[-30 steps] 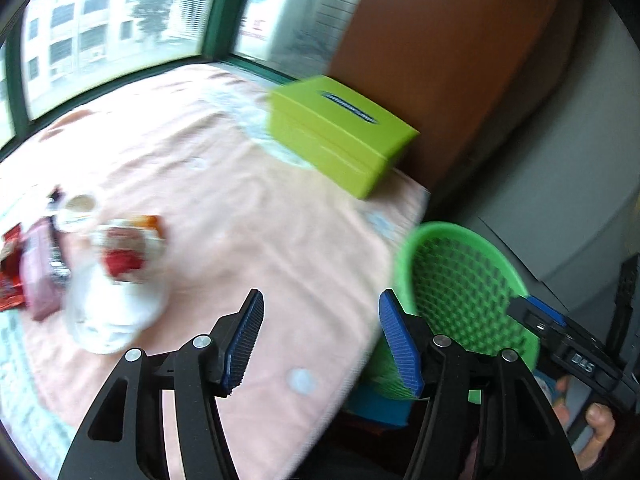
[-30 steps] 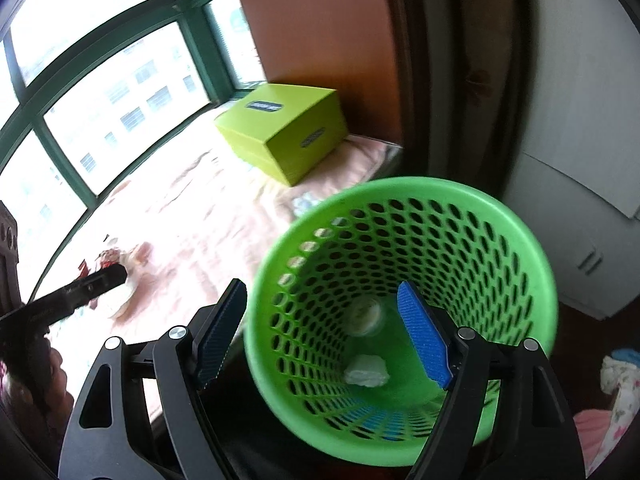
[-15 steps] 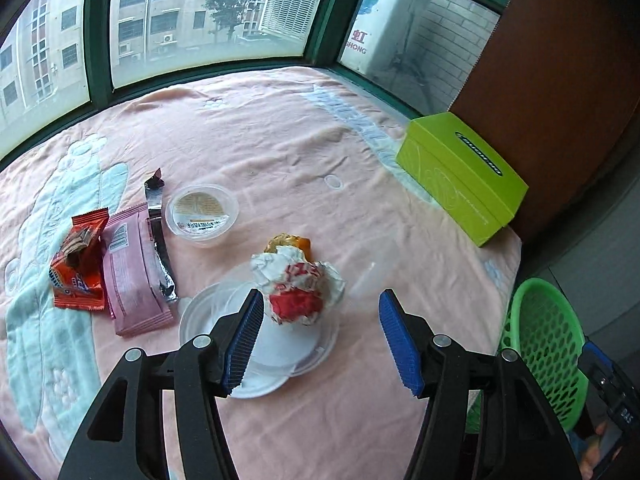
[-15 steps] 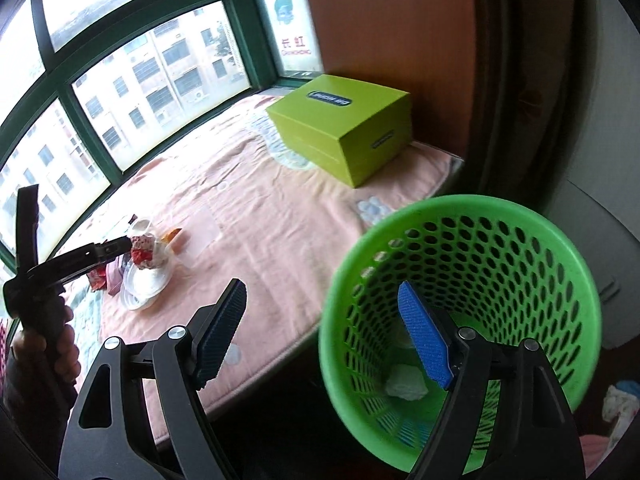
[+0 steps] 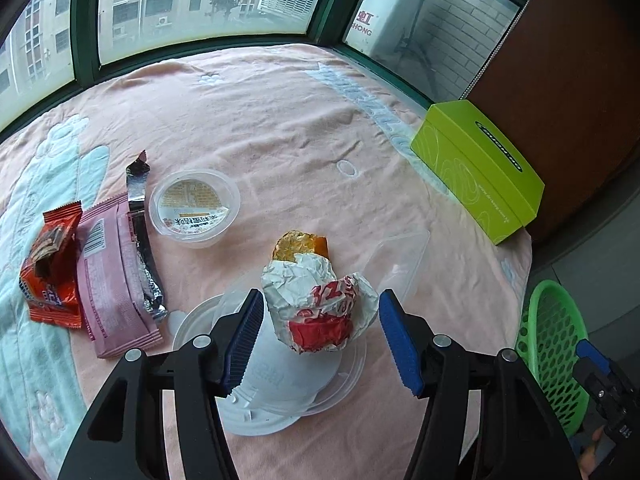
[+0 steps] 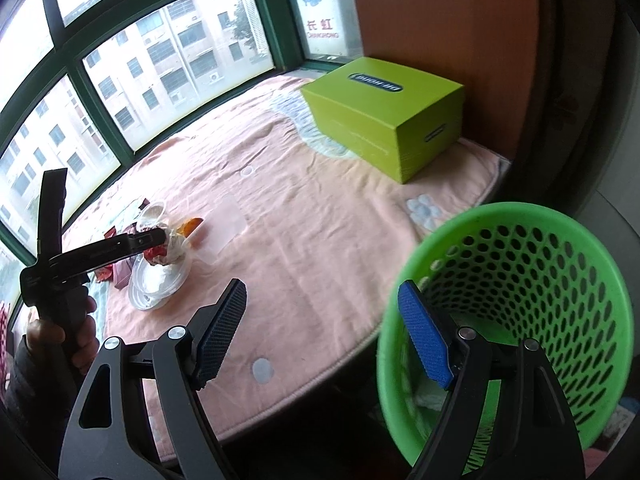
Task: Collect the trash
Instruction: 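Reach the left gripper to the crumpled red-white wrapper and grasp it, then grasp the clear rectangular container with the right gripper while left carries the wrapper toward the basket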
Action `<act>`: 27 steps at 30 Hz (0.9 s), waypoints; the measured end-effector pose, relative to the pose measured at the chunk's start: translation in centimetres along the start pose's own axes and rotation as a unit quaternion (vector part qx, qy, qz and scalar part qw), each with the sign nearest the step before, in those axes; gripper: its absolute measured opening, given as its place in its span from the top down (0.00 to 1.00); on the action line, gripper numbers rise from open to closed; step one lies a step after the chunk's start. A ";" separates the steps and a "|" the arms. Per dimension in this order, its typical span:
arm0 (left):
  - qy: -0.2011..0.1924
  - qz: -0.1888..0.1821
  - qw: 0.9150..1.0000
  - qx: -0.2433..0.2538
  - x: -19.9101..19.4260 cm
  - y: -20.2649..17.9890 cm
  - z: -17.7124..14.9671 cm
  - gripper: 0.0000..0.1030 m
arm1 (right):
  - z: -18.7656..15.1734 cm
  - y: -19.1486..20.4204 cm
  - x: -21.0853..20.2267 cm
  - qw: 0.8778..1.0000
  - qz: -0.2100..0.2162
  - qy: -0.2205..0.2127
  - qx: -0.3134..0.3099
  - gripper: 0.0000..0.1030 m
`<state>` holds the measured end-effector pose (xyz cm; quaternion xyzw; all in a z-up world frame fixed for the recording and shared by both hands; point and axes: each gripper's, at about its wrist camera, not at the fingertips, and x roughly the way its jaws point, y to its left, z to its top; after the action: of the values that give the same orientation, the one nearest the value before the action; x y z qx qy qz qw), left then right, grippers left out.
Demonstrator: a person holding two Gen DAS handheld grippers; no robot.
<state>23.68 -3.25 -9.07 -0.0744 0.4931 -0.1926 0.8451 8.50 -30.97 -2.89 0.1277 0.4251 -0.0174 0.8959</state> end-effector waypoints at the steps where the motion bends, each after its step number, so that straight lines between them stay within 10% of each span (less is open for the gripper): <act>1: 0.000 -0.005 1.000 -0.001 0.1 0.2 0.0 0.49 | 0.1 0.2 0.3 1.000 0.004 0.003 0.001 0.24; 8: 0.001 -0.027 1.000 -0.003 -0.1 0.6 -0.3 0.65 | 0.8 1.6 2.2 0.999 0.024 0.021 0.001 0.24; 27: -0.054 -0.074 0.996 -0.016 -5.9 2.4 -0.8 0.66 | 4.1 5.7 10.2 0.986 0.086 0.110 0.089 0.26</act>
<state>20.98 1.34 -5.52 -0.1349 0.4427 -0.2422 0.8528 18.92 -25.64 -6.96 0.2439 0.5049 0.0366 0.8272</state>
